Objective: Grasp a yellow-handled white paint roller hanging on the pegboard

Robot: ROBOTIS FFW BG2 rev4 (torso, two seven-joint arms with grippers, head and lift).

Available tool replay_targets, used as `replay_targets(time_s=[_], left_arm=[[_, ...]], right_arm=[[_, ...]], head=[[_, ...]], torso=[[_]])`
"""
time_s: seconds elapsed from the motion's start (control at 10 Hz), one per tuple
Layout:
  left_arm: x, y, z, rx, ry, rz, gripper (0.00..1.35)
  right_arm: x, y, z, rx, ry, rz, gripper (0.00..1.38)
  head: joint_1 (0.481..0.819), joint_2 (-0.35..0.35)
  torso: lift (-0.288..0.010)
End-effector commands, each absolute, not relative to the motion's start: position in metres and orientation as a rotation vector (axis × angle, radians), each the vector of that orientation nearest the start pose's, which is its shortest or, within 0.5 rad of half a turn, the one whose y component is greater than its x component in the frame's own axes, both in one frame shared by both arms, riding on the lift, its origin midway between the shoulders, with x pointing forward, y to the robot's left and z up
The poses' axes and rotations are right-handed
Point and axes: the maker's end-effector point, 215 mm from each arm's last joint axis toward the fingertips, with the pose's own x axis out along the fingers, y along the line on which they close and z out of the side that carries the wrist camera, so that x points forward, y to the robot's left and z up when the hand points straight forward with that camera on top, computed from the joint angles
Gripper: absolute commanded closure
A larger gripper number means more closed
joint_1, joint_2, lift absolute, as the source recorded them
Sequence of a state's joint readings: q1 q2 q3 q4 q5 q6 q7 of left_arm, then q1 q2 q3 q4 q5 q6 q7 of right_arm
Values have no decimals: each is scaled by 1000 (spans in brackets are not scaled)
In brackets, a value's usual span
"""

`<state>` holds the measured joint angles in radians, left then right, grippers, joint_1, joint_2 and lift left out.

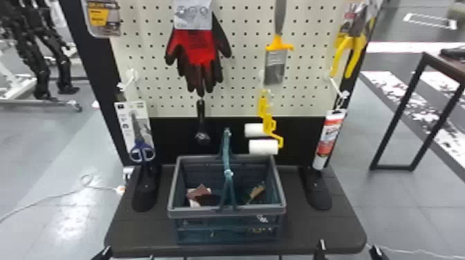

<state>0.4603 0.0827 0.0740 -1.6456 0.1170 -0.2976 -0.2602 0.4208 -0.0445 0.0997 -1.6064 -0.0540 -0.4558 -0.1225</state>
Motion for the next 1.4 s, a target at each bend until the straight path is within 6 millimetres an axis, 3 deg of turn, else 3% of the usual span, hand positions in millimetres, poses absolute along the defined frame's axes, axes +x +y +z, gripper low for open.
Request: replay_targets(time_s=[0.0,0.5,0.9,1.3], left_arm=[[421,242,-443,-18,83,-187,209],[422,241,-443,-20,83,-192,209],[421,239,-447,-30,94,-199,209],[424,235,-449,-34,99,-209,209]], right_arm=[[434,-214,-405,56,-61,-35,91],[439,-208,-404,39,-36,-10,87],[481,-196,-375,17,-55,150,76],[542,-151,-347,21,-43,428,75]], head=[[549,0],[549,0],[549,0],[549,0]], torso=[[-100],[-100],[-100],[-100]])
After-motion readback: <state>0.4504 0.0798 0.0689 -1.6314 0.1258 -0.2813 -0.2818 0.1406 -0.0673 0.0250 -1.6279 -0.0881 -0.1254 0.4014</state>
